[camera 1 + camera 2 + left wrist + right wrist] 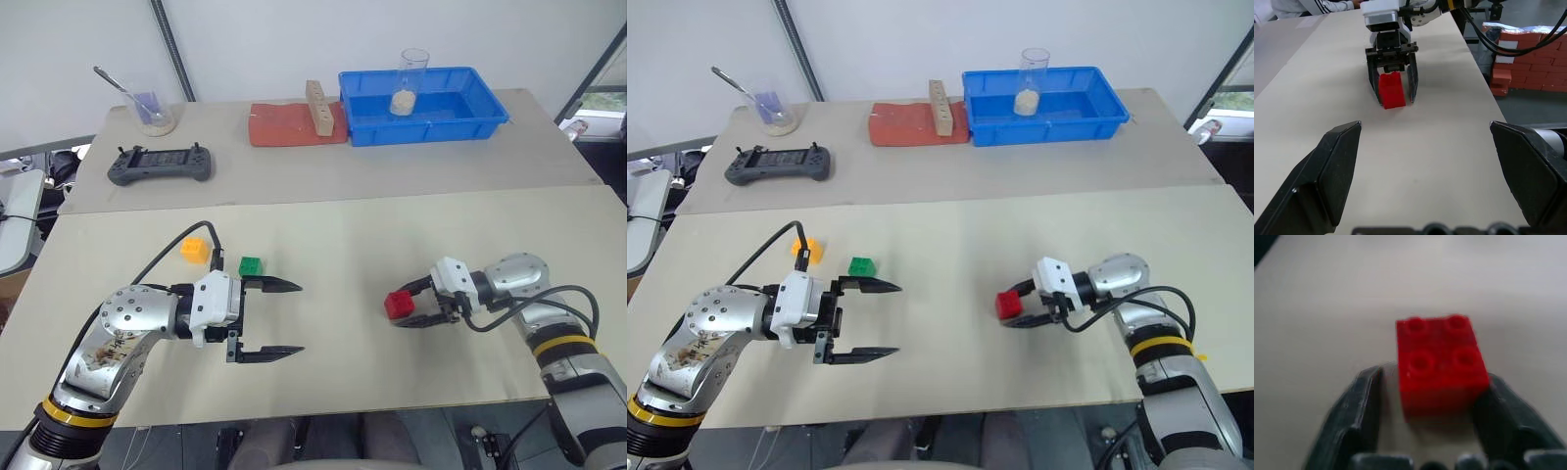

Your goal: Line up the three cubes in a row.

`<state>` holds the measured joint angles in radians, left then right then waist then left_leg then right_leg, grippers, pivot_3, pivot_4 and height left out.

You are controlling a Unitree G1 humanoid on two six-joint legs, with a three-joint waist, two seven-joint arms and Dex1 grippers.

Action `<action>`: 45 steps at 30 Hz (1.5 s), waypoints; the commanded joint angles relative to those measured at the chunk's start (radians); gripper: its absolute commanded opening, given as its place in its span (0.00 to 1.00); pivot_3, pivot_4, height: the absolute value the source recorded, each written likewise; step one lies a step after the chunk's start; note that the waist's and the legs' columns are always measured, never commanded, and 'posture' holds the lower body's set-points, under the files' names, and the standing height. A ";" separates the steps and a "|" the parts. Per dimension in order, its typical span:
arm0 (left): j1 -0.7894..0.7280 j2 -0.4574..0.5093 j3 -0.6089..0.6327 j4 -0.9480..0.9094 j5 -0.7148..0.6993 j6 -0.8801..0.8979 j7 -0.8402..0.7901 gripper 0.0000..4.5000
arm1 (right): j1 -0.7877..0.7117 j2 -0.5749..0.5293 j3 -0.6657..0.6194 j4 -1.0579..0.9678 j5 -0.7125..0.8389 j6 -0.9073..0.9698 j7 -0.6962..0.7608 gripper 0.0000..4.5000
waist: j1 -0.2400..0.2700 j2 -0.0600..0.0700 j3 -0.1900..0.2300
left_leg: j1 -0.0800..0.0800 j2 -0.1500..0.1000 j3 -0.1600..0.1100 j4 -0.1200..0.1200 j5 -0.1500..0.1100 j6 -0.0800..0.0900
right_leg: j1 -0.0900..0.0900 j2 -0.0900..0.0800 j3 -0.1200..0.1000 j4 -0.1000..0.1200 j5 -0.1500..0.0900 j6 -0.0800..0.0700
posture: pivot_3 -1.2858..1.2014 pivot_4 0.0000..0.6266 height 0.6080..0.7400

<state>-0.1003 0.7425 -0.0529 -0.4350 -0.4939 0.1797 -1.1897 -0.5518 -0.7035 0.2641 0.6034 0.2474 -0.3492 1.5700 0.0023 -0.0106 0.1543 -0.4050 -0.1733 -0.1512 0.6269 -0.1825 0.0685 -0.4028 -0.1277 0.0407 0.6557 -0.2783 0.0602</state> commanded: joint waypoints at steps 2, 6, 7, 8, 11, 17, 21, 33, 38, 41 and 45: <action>0.012 -0.002 -0.003 -0.026 0.007 -0.021 0.006 1.00 | -0.021 -0.038 0.011 0.032 -0.007 -0.027 0.044 0.99 | 0.001 0.000 0.000 | 0.000 0.000 0.001 0.000 0.000 0.000 | 0.000 0.000 0.001 0.000 0.000 0.000 | 0.52 0.24 1.00; 0.074 -0.021 0.021 -0.029 0.021 -0.015 0.072 1.00 | -0.017 -0.074 -0.009 -0.004 0.021 0.010 0.044 0.99 | 0.004 0.000 0.000 | 0.000 0.000 0.001 0.000 0.000 0.000 | -0.001 0.000 0.001 0.000 0.000 0.000 | 0.52 0.24 1.00; 0.101 -0.032 0.035 -0.033 0.028 -0.017 0.105 1.00 | -0.014 -0.083 -0.028 -0.033 0.034 0.037 0.044 0.99 | 0.005 0.000 0.000 | 0.000 0.000 0.001 0.000 0.000 0.000 | -0.001 0.000 0.001 0.000 0.000 0.000 | 0.52 0.24 1.00; 0.137 -0.048 0.054 -0.044 0.037 -0.017 0.148 1.00 | -0.006 -0.098 -0.050 -0.088 0.057 0.083 0.040 0.99 | 0.006 0.000 0.000 | -0.001 0.000 0.002 0.000 0.000 0.000 | -0.001 0.000 0.001 0.000 0.000 -0.001 | 0.52 0.24 1.00; 0.233 -0.097 0.098 -0.083 0.064 -0.017 0.261 1.00 | 0.024 -0.147 -0.100 -0.262 0.116 0.206 0.018 0.99 | 0.007 0.000 0.000 | -0.002 0.001 0.002 0.000 0.000 0.000 | -0.002 0.000 0.002 0.000 0.000 -0.001 | 0.52 0.24 1.00; 0.382 -0.266 0.149 -0.137 0.165 -0.022 0.546 1.00 | 0.039 -0.232 -0.193 -0.645 0.277 0.551 -0.086 0.99 | 0.013 0.001 0.000 | -0.003 0.004 0.004 0.000 -0.004 -0.005 | -0.001 -0.002 0.002 -0.003 0.001 -0.001 | 0.52 0.24 1.00; 0.387 -0.391 0.148 -0.078 0.267 -0.067 0.710 1.00 | -0.019 -0.191 -0.201 -0.837 0.401 0.832 -0.248 0.99 | 0.020 0.000 0.001 | -0.004 0.008 0.006 0.001 -0.005 -0.006 | 0.000 -0.001 0.000 -0.008 0.003 -0.003 | 0.52 0.24 1.00; 0.237 -0.581 0.039 0.293 0.450 -0.229 0.910 1.00 | -0.038 -0.077 -0.186 -1.037 0.457 1.058 -0.458 0.99 | 0.050 0.000 0.001 | -0.006 0.008 0.016 0.007 -0.007 -0.002 | -0.003 0.000 -0.001 -0.008 0.007 0.001 | 0.52 0.24 1.00; 0.185 -0.588 0.031 0.434 0.464 -0.315 0.914 0.94 | -0.036 -0.076 -0.190 -1.036 0.450 1.058 -0.472 1.00 | 0.057 0.001 0.000 | -0.003 0.008 0.018 0.007 -0.008 -0.001 | -0.002 -0.001 -0.001 -0.009 0.009 0.002 | 0.52 0.24 1.00; 0.158 -0.588 0.035 0.484 0.457 -0.347 0.905 0.70 | -0.039 -0.078 -0.189 -1.029 0.441 1.050 -0.472 1.00 | 0.062 0.002 -0.001 | -0.001 0.008 0.019 0.007 -0.008 -0.002 | -0.002 -0.001 -0.001 -0.009 0.009 0.002 | 0.52 0.24 1.00; 0.129 -0.588 0.040 0.517 0.450 -0.363 0.903 0.28 | -0.039 -0.080 -0.191 -1.027 0.437 1.049 -0.474 1.00 | 0.064 0.002 -0.001 | -0.001 0.008 0.019 0.007 -0.008 -0.002 | -0.002 -0.001 -0.001 -0.008 0.009 0.003 | 0.52 0.24 1.00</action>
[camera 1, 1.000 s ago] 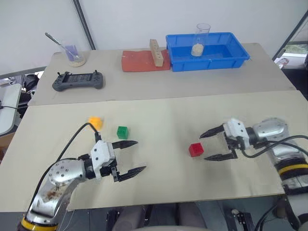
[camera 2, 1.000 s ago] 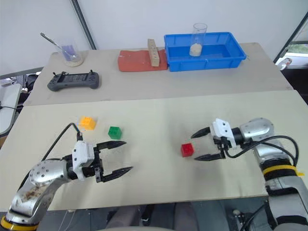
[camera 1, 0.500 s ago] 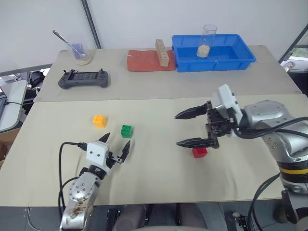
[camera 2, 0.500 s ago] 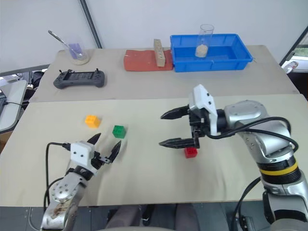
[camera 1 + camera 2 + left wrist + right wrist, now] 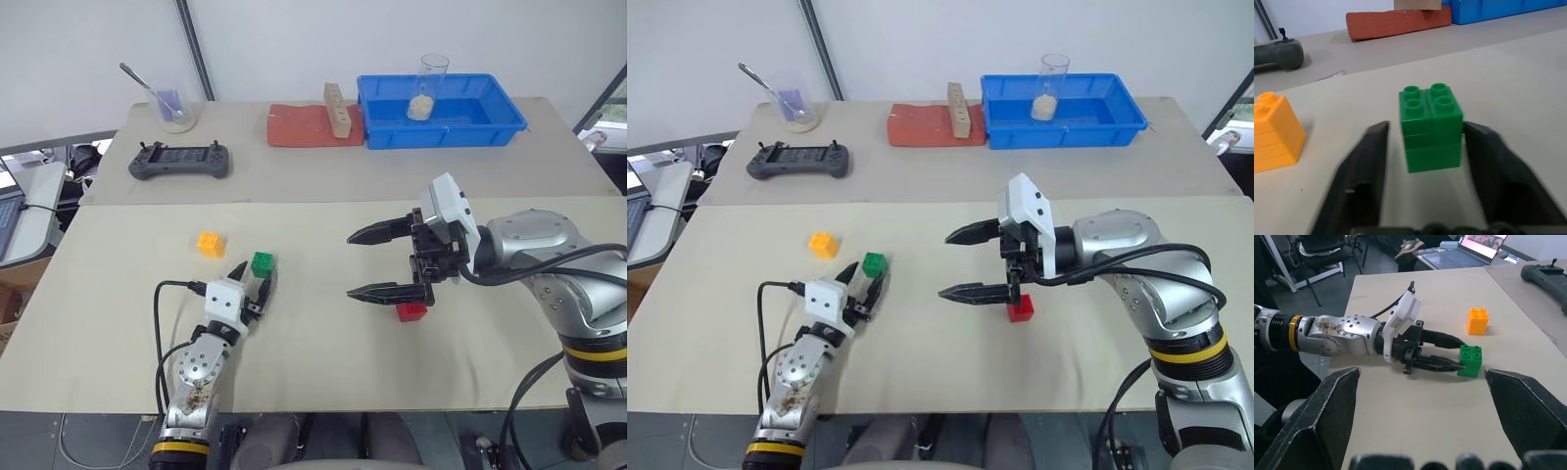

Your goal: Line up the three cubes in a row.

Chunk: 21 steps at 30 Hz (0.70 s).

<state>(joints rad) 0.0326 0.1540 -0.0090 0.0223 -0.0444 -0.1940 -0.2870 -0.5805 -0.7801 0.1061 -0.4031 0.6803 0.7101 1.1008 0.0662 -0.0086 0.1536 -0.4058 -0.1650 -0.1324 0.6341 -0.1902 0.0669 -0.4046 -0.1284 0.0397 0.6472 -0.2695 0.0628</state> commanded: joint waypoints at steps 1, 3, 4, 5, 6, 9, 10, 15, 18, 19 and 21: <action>-0.008 0.000 -0.004 0.052 -0.002 0.017 0.000 0.28 | -0.010 -0.005 -0.033 -0.022 0.003 -0.011 -0.005 1.00 | 0.000 0.000 0.000 | 0.000 0.000 0.000 0.000 0.000 0.000 | 0.000 0.000 0.000 0.000 0.000 0.000 | 0.52 0.24 1.00; -0.013 0.002 -0.004 0.013 -0.006 0.049 0.002 0.28 | -0.009 -0.006 -0.036 -0.023 0.005 -0.008 -0.007 1.00 | 0.000 0.000 0.000 | 0.000 0.000 0.000 0.000 0.000 0.000 | 0.000 0.000 0.000 0.000 0.000 0.000 | 0.52 0.24 1.00; -0.012 0.004 -0.005 -0.011 -0.007 0.066 0.002 0.28 | -0.007 -0.007 -0.037 -0.025 0.006 -0.007 -0.008 1.00 | 0.000 0.000 0.000 | 0.000 0.000 0.000 0.000 0.000 0.000 | 0.000 0.000 0.000 0.000 0.000 0.000 | 0.52 0.24 1.00; -0.011 0.007 -0.006 -0.034 -0.010 0.083 -0.001 0.28 | -0.006 -0.007 -0.039 -0.026 0.007 -0.006 -0.009 1.00 | 0.000 0.000 0.000 | 0.000 0.000 0.000 0.000 0.000 0.000 | 0.000 0.000 0.000 0.000 0.000 0.000 | 0.52 0.24 1.00; -0.010 0.018 -0.009 -0.063 -0.016 0.105 -0.017 0.28 | -0.005 -0.007 -0.040 -0.027 0.007 -0.005 -0.011 1.00 | 0.000 0.000 0.000 | -0.001 0.000 0.000 0.000 0.000 0.000 | 0.000 0.000 0.000 0.000 0.000 0.000 | 0.52 0.24 1.00; -0.006 0.076 -0.019 -0.163 -0.071 0.183 -0.107 0.28 | 0.002 -0.015 -0.047 -0.033 0.010 -0.003 -0.013 1.00 | -0.003 0.000 0.000 | -0.002 0.000 0.001 0.000 0.000 0.000 | 0.000 0.000 0.000 0.000 0.000 0.000 | 0.52 0.24 1.00; -0.008 0.112 -0.022 -0.199 -0.099 0.207 -0.154 0.28 | 0.004 -0.020 -0.050 -0.033 0.011 -0.003 -0.011 1.00 | -0.005 0.000 0.000 | -0.003 0.000 0.001 0.000 0.000 0.000 | -0.001 0.000 0.000 0.001 0.001 0.000 | 0.52 0.24 1.00; -0.056 0.298 -0.040 -0.323 -0.245 0.301 -0.426 0.28 | 0.018 -0.052 -0.060 -0.027 0.010 -0.011 0.010 1.00 | -0.016 0.000 0.000 | -0.005 0.001 0.001 0.000 0.000 0.001 | -0.004 0.001 0.000 0.001 0.001 -0.001 | 0.52 0.24 1.00; -0.116 0.385 -0.086 -0.330 -0.319 0.323 -0.617 0.28 | 0.055 -0.093 -0.071 -0.016 -0.015 -0.045 0.050 1.00 | -0.020 0.000 0.000 | -0.005 0.001 0.001 -0.001 0.000 0.001 | -0.004 0.001 0.000 0.000 0.001 -0.001 | 0.52 0.24 1.00; -0.130 0.402 -0.100 -0.326 -0.334 0.326 -0.660 0.28 | 0.067 -0.103 -0.075 -0.013 -0.022 -0.056 0.061 1.00 | -0.020 0.000 0.000 | -0.005 0.001 0.001 0.000 0.000 0.001 | -0.004 0.001 -0.001 0.000 0.001 -0.001 | 0.52 0.24 1.00; -0.172 0.418 -0.151 -0.296 -0.335 0.315 -0.744 0.28 | 0.098 -0.132 -0.085 -0.016 -0.032 -0.072 0.083 1.00 | -0.026 0.000 0.000 | -0.005 0.001 0.002 -0.001 -0.001 0.002 | -0.003 0.000 -0.001 -0.001 0.001 -0.001 | 0.52 0.24 1.00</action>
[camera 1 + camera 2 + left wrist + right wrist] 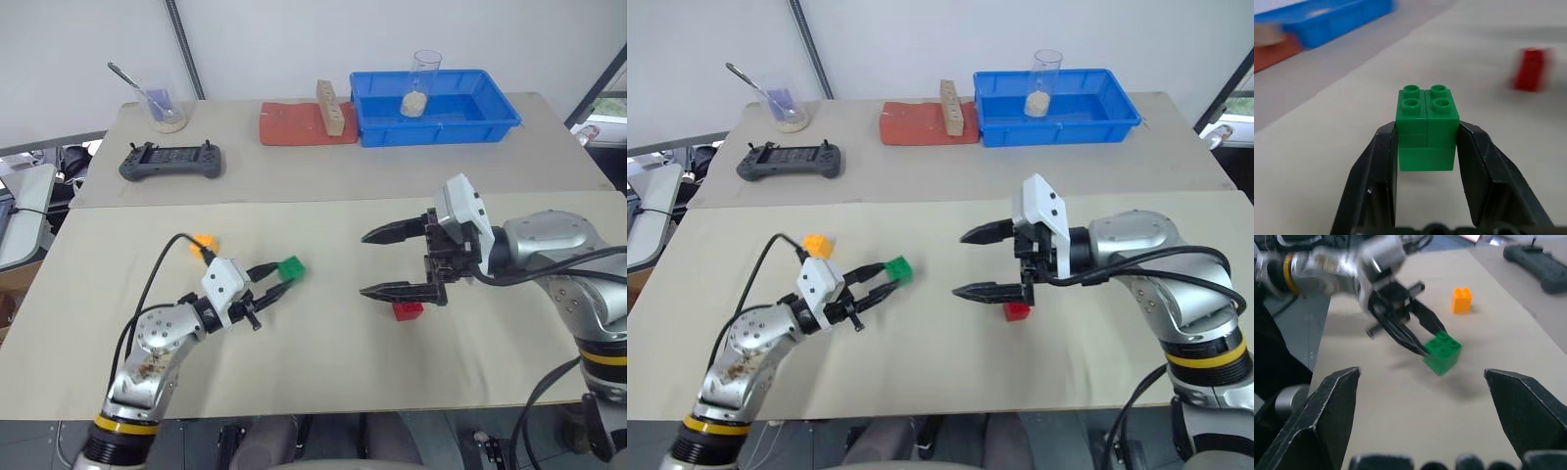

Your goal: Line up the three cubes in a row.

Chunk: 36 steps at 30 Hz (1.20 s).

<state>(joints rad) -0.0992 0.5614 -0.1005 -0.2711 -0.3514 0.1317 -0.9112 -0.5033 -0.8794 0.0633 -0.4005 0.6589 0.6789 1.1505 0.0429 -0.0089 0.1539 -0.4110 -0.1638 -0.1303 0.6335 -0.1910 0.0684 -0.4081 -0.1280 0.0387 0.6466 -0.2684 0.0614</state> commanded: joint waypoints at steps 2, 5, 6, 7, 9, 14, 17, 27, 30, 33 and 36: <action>-0.080 0.008 -0.104 0.026 -0.025 -0.014 -0.182 0.28 | 0.051 -0.060 -0.052 -0.026 -0.022 -0.054 0.050 1.00 | -0.004 0.000 0.000 | 0.000 0.000 0.001 0.000 0.000 0.001 | 0.000 0.000 0.000 0.000 0.000 0.000 | 0.52 0.24 1.00; -0.145 -0.044 -0.161 0.083 0.006 -0.026 -0.200 0.28 | 0.122 -0.103 -0.082 -0.033 -0.040 -0.084 0.072 1.00 | -0.005 -0.001 0.000 | 0.000 0.000 0.001 0.000 0.000 0.001 | 0.000 0.000 0.000 0.000 0.000 0.000 | 0.52 0.24 1.00; -0.168 -0.069 -0.178 0.114 0.022 -0.034 -0.196 0.28 | 0.149 -0.115 -0.096 -0.037 -0.043 -0.090 0.075 1.00 | -0.005 -0.001 0.000 | 0.000 0.000 0.001 0.000 0.000 0.001 | 0.000 -0.001 0.000 0.000 0.000 0.000 | 0.52 0.24 1.00; -0.182 -0.085 -0.186 0.136 0.032 -0.040 -0.194 0.28 | 0.165 -0.122 -0.105 -0.040 -0.044 -0.094 0.075 1.00 | -0.005 -0.001 0.000 | 0.000 0.000 0.001 0.000 0.000 0.001 | 0.000 -0.001 0.000 0.000 0.000 0.000 | 0.52 0.24 1.00; -0.219 -0.127 -0.204 0.208 0.066 -0.063 -0.178 0.28 | 0.204 -0.131 -0.124 -0.053 -0.052 -0.101 0.065 1.00 | -0.003 -0.001 0.000 | 0.000 0.000 0.001 0.000 0.000 0.001 | 0.000 -0.001 0.000 0.000 0.000 0.000 | 0.52 0.24 1.00; -0.271 -0.194 -0.229 0.292 0.105 -0.104 -0.172 0.28 | 0.237 -0.131 -0.158 -0.090 -0.035 -0.082 0.040 1.00 | -0.007 -0.001 0.001 | 0.000 0.001 0.002 0.001 0.000 0.003 | 0.000 -0.001 0.001 0.000 0.000 0.000 | 0.52 0.24 1.00; -0.271 -0.211 -0.238 0.321 0.121 -0.131 -0.176 0.28 | 0.234 -0.133 -0.166 -0.098 -0.027 -0.067 0.025 1.00 | -0.006 -0.002 0.001 | 0.000 0.001 0.002 0.001 0.000 0.003 | 0.000 -0.001 0.000 0.000 0.000 0.000 | 0.52 0.24 1.00; -0.232 -0.243 -0.243 0.370 0.154 -0.166 -0.148 0.28 | 0.226 -0.129 -0.150 -0.097 -0.038 -0.066 0.002 1.00 | -0.004 -0.002 0.001 | 0.000 0.001 0.002 0.002 0.000 0.004 | 0.001 0.000 0.000 0.000 0.000 0.000 | 0.52 0.24 1.00; -0.235 -0.246 -0.242 0.397 0.160 -0.185 -0.153 0.28 | 0.228 -0.130 -0.145 -0.095 -0.042 -0.071 0.001 1.00 | -0.004 -0.002 0.001 | 0.000 0.001 0.002 0.002 0.000 0.004 | 0.001 0.000 0.000 0.000 0.000 0.000 | 0.52 0.24 1.00; -0.242 -0.257 -0.246 0.428 0.174 -0.210 -0.147 0.28 | 0.226 -0.129 -0.141 -0.093 -0.044 -0.073 0.001 1.00 | -0.004 -0.002 0.001 | 0.000 0.001 0.002 0.002 0.000 0.004 | 0.001 0.000 0.000 0.000 0.000 0.000 | 0.52 0.24 1.00; -0.250 -0.269 -0.253 0.458 0.181 -0.233 -0.151 0.28 | 0.222 -0.126 -0.137 -0.091 -0.045 -0.073 0.000 1.00 | -0.003 -0.002 0.001 | 0.000 0.001 0.002 0.003 0.000 0.004 | 0.002 0.000 0.000 0.000 0.000 0.000 | 0.52 0.24 1.00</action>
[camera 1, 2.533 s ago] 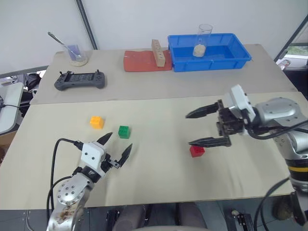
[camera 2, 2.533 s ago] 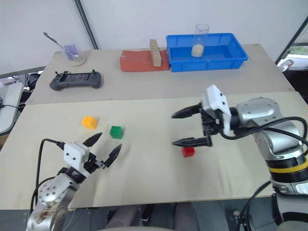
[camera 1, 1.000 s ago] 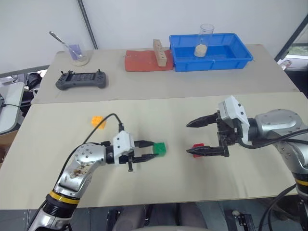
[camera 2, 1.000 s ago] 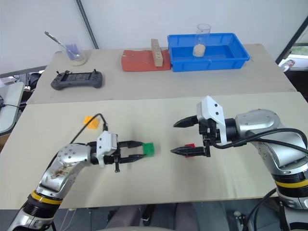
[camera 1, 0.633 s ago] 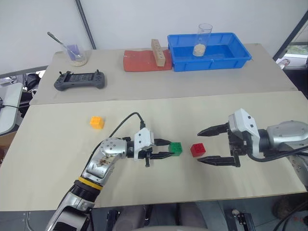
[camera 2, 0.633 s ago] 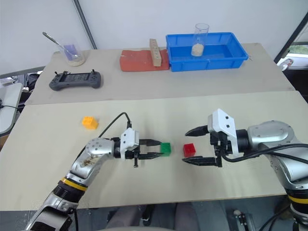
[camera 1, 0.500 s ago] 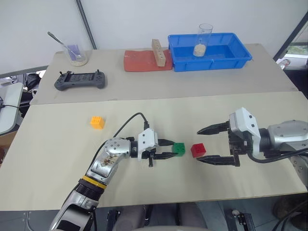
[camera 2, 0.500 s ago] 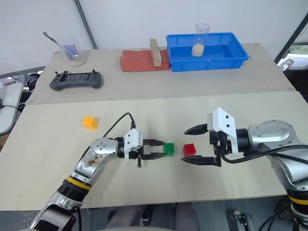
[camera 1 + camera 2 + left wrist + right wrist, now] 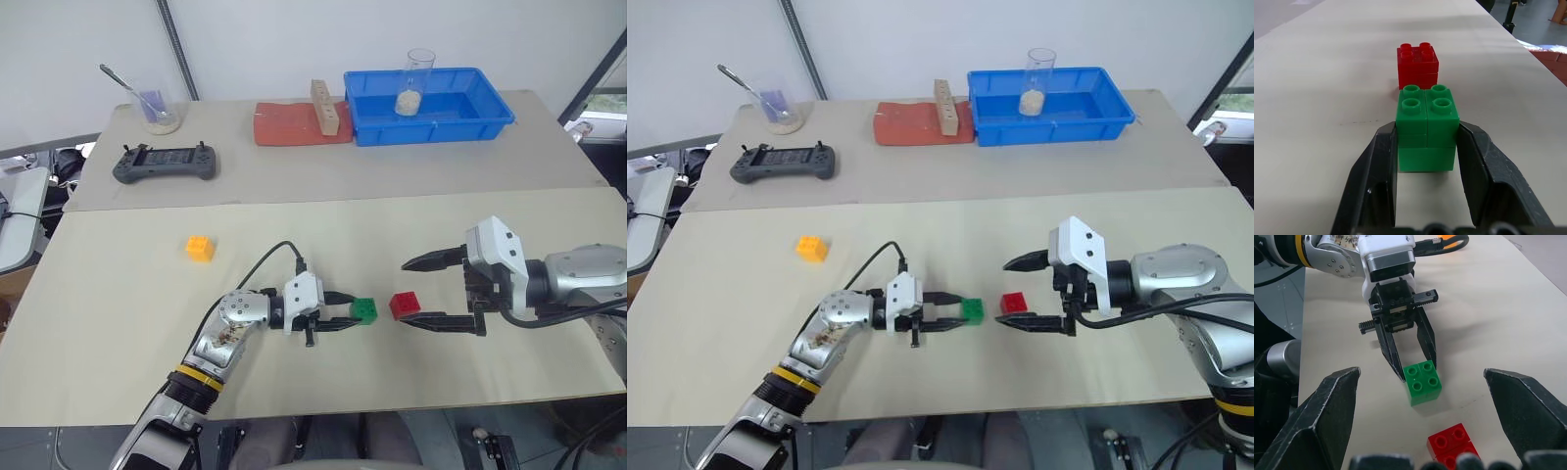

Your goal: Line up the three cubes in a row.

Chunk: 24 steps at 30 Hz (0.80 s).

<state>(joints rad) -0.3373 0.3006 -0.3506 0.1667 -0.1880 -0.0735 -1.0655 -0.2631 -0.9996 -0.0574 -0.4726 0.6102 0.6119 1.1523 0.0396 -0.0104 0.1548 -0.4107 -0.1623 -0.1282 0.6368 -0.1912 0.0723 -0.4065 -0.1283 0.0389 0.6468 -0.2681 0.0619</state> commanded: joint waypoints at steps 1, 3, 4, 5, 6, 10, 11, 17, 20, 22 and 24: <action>-0.015 -0.013 -0.004 0.030 0.021 -0.034 0.003 0.28 | -0.019 -0.006 -0.015 -0.018 0.003 -0.006 -0.001 1.00 | 0.001 0.000 0.000 | 0.000 0.000 0.000 0.000 0.000 0.000 | 0.000 0.000 0.000 0.000 0.000 0.000 | 0.52 0.24 1.00; -0.020 -0.020 -0.005 0.047 0.025 -0.044 0.004 0.28 | -0.020 -0.005 -0.013 -0.019 0.002 -0.007 -0.003 1.00 | 0.002 0.000 0.000 | 0.000 0.000 0.000 0.001 0.000 0.001 | 0.001 0.000 0.000 0.000 0.000 0.000 | 0.52 0.24 1.00; -0.021 -0.022 -0.005 0.053 0.025 -0.048 0.002 0.28 | -0.022 -0.004 -0.012 -0.020 0.002 -0.006 -0.005 1.00 | 0.002 0.000 0.000 | 0.000 0.000 0.000 0.002 -0.001 0.001 | 0.001 0.000 0.000 0.000 0.000 0.001 | 0.52 0.24 1.00; -0.022 -0.024 -0.005 0.058 0.025 -0.051 0.000 0.28 | -0.026 -0.003 -0.012 -0.021 0.005 -0.002 -0.008 1.00 | 0.002 0.000 0.000 | 0.000 0.000 0.000 0.002 -0.001 0.001 | 0.001 0.000 0.000 0.000 0.000 0.001 | 0.52 0.24 1.00; -0.022 -0.024 -0.005 0.059 0.025 -0.053 -0.002 0.28 | -0.027 -0.003 -0.012 -0.024 0.007 0.001 -0.010 1.00 | 0.002 0.000 0.000 | 0.000 0.000 0.000 0.002 -0.001 0.001 | 0.001 0.000 0.000 0.000 0.000 0.001 | 0.52 0.24 1.00; -0.022 -0.021 -0.009 0.064 0.018 -0.050 -0.024 0.52 | -0.031 -0.003 -0.011 -0.028 0.013 0.007 -0.013 1.00 | 0.001 0.000 0.000 | 0.000 0.000 0.000 0.002 -0.001 0.001 | 0.001 0.000 0.000 0.000 0.000 0.001 | 0.52 0.24 1.00; -0.021 -0.019 -0.010 0.064 0.016 -0.047 -0.030 0.60 | -0.032 -0.003 -0.011 -0.027 0.014 0.008 -0.013 1.00 | 0.001 0.000 0.000 | 0.000 0.000 0.000 0.002 -0.001 0.001 | 0.001 0.000 0.000 0.000 0.000 0.001 | 0.52 0.24 1.00; 0.015 0.030 0.014 0.017 0.006 -0.029 -0.053 0.98 | -0.040 0.001 0.001 -0.014 0.005 -0.001 -0.005 1.00 | -0.002 0.000 0.000 | 0.000 0.000 0.000 0.002 -0.001 0.001 | 0.000 0.000 0.000 0.000 0.000 0.001 | 0.52 0.24 1.00; 0.071 0.093 0.055 -0.074 -0.017 0.011 -0.046 0.98 | -0.054 0.007 0.014 -0.001 -0.001 -0.011 0.004 1.00 | -0.010 0.000 0.000 | 0.000 0.001 0.000 0.002 -0.001 0.002 | 0.000 0.000 0.000 0.000 0.000 0.001 | 0.52 0.24 1.00; 0.129 0.146 0.095 -0.168 -0.044 0.057 -0.031 0.98 | -0.073 0.015 0.026 0.010 -0.006 -0.017 0.011 1.00 | -0.020 0.001 0.000 | 0.000 0.002 0.000 0.002 -0.002 0.002 | -0.001 0.000 0.001 0.000 0.000 0.001 | 0.52 0.24 1.00; 0.198 0.196 0.153 -0.265 -0.071 0.104 0.001 0.98 | -0.097 0.025 0.043 0.021 -0.012 -0.025 0.018 1.00 | -0.027 0.001 0.000 | 0.000 0.002 0.000 0.002 -0.002 0.002 | -0.001 0.000 0.000 0.001 0.001 0.000 | 0.52 0.24 1.00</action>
<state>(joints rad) -0.1652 0.4757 -0.2503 -0.0085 -0.2187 -0.0008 -1.0897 -0.3321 -0.9791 -0.0067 -0.4462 0.6005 0.6123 1.1591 0.0127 -0.0097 0.1544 -0.4105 -0.1601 -0.1281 0.6386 -0.1932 0.0749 -0.4078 -0.1281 0.0394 0.6475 -0.2676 0.0623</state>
